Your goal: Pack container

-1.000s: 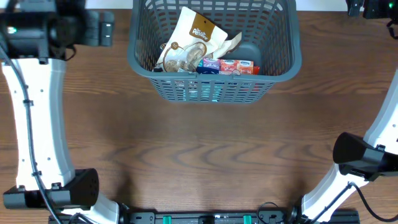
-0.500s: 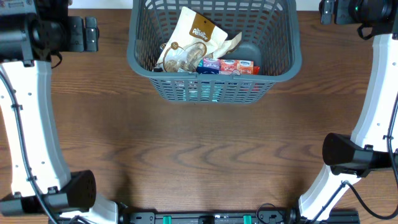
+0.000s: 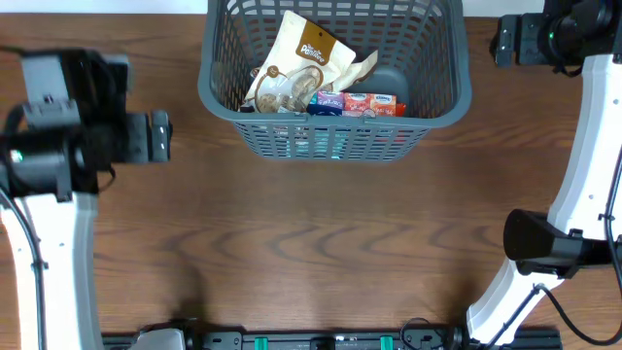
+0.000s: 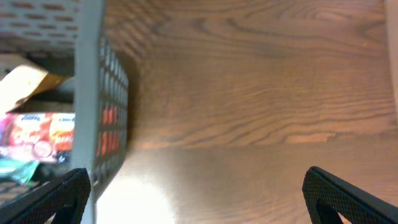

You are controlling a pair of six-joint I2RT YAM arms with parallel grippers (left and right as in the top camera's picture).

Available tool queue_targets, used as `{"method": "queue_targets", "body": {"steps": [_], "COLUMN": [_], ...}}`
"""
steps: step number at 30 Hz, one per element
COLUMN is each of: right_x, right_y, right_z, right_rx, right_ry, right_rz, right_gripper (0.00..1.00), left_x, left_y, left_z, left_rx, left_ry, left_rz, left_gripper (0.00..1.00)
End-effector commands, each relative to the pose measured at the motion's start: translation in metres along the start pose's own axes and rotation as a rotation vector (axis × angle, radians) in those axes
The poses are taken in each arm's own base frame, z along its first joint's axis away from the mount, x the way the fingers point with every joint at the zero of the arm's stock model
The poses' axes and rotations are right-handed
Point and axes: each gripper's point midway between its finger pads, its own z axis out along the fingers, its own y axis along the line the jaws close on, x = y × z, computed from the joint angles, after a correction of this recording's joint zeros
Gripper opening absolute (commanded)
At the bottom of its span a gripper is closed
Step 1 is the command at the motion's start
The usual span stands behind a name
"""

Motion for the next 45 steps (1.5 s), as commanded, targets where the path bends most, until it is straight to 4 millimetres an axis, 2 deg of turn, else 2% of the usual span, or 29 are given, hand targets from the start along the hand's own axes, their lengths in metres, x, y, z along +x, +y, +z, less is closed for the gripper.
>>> {"method": "queue_targets", "body": {"steps": [1,7,14,18,24,29,34,40,45], "right_x": [0.004,0.019,0.032,0.047,0.080,0.098,0.100,0.095,0.097], "right_y": [0.010,0.020,0.047,0.055,0.057,0.065,0.075,0.067,0.073], "right_z": [-0.035,-0.061,-0.093,-0.106,-0.099,-0.097,-0.098,-0.096,-0.077], "right_rx": [-0.017,-0.033,-0.077,-0.092,-0.103,-0.150,-0.206,-0.162,-0.166], "right_ry": [-0.052,-0.050,-0.093,-0.090,0.002,0.049,0.067,0.044,0.074], "right_rz": [0.013,0.006,-0.028,-0.041,-0.020,-0.009,0.056,0.052,0.019], "right_gripper": [0.99,0.99,0.99,0.99,0.99,0.99,0.99,0.99,0.99], "left_x": [0.021,0.033,0.034,0.034,0.034,0.034,0.034,0.034,0.034], "left_y": [-0.004,-0.006,-0.006,-0.006,-0.006,-0.006,-0.006,-0.006,-0.006], "left_z": [0.004,0.016,0.017,0.017,0.018,0.018,0.018,0.018,0.018], "left_rx": [0.011,0.015,0.016,0.016,0.016,0.016,0.016,0.016,0.016], "left_ry": [0.012,0.039,0.045,0.045,0.045,0.045,0.045,0.045,0.045], "left_rz": [0.011,0.011,0.011,0.011,0.011,0.012,0.012,0.011,0.011], "left_gripper": [0.99,0.99,0.99,0.98,0.99,0.98,0.99,0.99,0.99]}}
